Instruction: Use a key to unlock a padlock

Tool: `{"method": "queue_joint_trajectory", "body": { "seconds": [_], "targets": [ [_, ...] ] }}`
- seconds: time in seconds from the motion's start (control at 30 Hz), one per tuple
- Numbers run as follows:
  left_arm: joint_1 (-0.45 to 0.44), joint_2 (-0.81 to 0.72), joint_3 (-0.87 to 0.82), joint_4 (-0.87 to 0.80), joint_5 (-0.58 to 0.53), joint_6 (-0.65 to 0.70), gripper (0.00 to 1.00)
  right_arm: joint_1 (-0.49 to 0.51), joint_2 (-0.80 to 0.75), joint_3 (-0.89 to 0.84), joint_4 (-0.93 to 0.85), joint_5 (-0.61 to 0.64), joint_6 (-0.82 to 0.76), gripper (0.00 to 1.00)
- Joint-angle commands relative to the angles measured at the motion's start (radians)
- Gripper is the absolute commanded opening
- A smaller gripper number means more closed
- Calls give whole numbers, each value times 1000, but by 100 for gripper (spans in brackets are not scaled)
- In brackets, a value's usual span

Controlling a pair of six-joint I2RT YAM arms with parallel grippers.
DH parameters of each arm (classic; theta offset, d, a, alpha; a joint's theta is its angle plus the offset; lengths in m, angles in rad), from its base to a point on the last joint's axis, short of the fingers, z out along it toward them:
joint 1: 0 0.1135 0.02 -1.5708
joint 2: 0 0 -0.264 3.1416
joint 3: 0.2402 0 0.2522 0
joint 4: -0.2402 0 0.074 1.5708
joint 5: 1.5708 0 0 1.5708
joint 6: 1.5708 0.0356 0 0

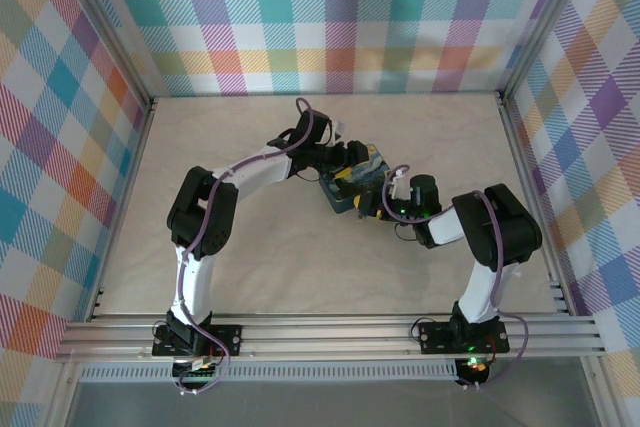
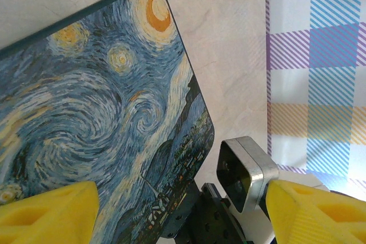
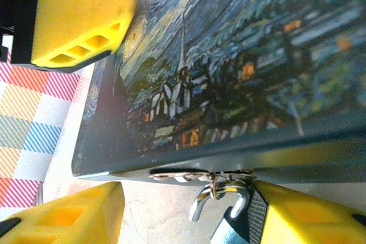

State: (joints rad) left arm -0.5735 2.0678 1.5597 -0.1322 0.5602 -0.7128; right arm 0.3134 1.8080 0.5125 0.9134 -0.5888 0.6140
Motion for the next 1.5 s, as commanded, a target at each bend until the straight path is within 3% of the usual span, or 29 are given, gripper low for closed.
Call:
{"method": "queue_joint_trajectory", "body": {
  "seconds": [0.0, 0.23, 0.7, 1.47],
  "targets": [
    [6, -12, -40, -112, -27, 11, 77, -3, 10, -13, 89, -38, 8, 54],
    [6, -12, -41, -114, -29, 9, 77, -2, 9, -25, 126, -55, 15, 45],
    [6, -14, -45, -115, -31, 12, 77, -2, 39, -36, 214, -136, 36, 52],
    [8, -17, -56, -112, -36, 10, 78, -5, 41, -75, 237, -174, 18, 39]
  ]
}}
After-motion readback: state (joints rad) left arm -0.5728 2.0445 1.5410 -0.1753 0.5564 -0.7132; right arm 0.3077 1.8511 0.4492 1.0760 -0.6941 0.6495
